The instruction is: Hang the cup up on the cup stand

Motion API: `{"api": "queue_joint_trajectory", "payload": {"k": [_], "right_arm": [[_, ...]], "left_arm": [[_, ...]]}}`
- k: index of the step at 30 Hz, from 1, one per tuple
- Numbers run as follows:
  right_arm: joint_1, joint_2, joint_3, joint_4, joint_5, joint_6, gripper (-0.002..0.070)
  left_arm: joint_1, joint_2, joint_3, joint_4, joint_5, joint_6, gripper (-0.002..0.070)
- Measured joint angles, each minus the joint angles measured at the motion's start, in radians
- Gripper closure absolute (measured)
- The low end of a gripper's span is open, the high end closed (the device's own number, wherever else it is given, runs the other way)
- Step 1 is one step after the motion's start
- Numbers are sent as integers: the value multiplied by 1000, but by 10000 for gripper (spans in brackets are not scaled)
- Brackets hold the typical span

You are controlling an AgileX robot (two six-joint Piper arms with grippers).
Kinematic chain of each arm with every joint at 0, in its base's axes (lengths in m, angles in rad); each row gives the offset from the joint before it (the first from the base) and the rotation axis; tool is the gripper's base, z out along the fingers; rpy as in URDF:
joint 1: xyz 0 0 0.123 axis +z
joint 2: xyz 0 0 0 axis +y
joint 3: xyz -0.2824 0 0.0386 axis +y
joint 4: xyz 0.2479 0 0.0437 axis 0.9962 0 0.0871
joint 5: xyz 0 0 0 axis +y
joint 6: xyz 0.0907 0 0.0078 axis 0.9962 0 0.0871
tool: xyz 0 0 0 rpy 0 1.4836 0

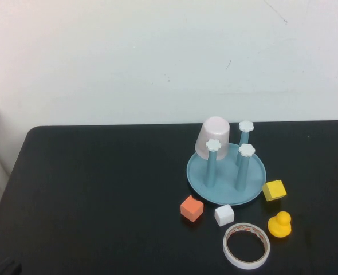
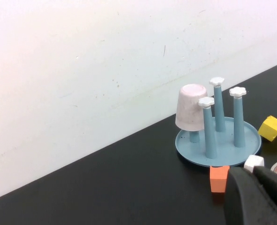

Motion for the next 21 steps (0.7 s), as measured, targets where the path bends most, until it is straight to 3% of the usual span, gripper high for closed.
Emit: {"api": "queue_joint_trajectory", "payload": {"k": [12, 21], "right_arm": [[0, -22, 173, 5, -70, -6, 678], [0, -22, 182, 12, -127, -76, 678]], "left_arm": [[0, 0, 0, 0, 0, 1, 675], [0, 0, 0, 0, 0, 1, 675]]}}
